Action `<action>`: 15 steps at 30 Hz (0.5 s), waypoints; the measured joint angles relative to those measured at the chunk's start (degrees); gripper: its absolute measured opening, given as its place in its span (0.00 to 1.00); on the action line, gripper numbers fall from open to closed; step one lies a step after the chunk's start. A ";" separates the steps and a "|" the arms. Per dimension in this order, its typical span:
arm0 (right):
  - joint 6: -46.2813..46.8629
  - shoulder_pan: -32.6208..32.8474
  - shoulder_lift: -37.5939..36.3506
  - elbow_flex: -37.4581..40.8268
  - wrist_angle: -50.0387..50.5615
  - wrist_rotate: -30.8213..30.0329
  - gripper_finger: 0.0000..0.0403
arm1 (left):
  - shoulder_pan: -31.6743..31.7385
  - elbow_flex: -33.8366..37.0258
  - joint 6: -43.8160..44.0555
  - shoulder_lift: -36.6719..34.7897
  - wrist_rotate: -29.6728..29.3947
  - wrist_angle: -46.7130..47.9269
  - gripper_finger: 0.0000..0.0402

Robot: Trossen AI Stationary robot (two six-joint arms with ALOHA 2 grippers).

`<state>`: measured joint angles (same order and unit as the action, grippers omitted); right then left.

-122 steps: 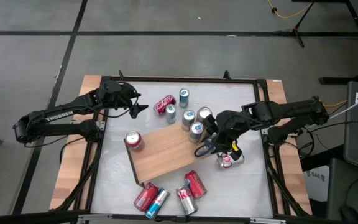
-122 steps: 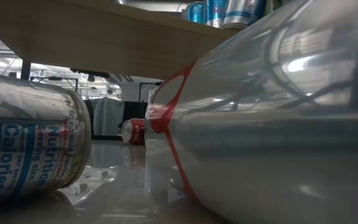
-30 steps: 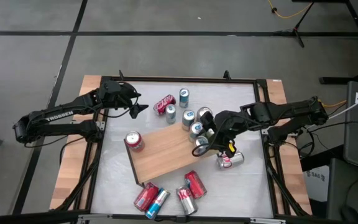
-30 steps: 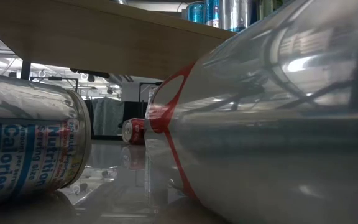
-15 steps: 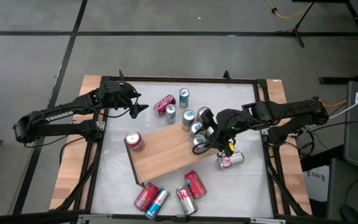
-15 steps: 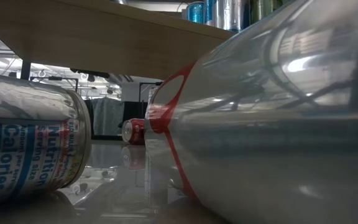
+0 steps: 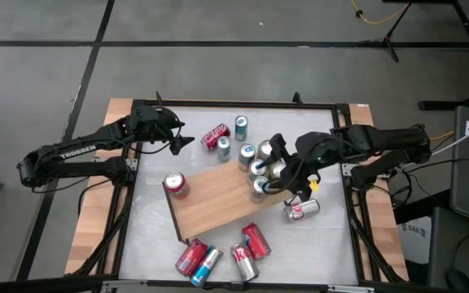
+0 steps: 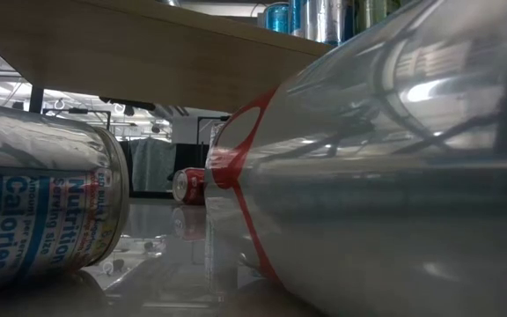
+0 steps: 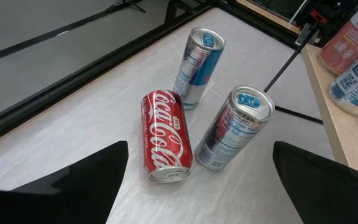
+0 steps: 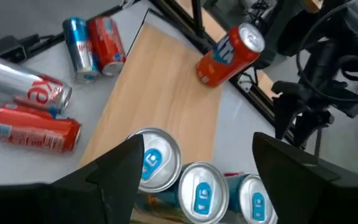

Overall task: Place canned beverage on shelf
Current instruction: Put the red silver soda can on the shelf

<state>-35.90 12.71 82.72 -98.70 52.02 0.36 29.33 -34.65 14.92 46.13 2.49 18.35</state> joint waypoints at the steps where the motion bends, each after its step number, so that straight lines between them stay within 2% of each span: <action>1: 0.86 0.00 0.00 -0.35 0.01 0.00 0.72 | -0.01 0.00 0.00 0.00 -0.01 0.00 0.98; 8: 11.81 0.00 0.00 -3.84 2.07 -0.06 0.72 | 0.00 0.00 -0.02 0.00 -0.01 0.00 0.98; 15: 26.06 0.02 0.00 -9.18 12.97 0.18 0.72 | 0.01 0.00 -0.02 0.00 -0.01 0.01 0.98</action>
<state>-9.84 12.73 82.72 -107.88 64.98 0.54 29.34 -34.65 14.90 46.13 2.48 18.37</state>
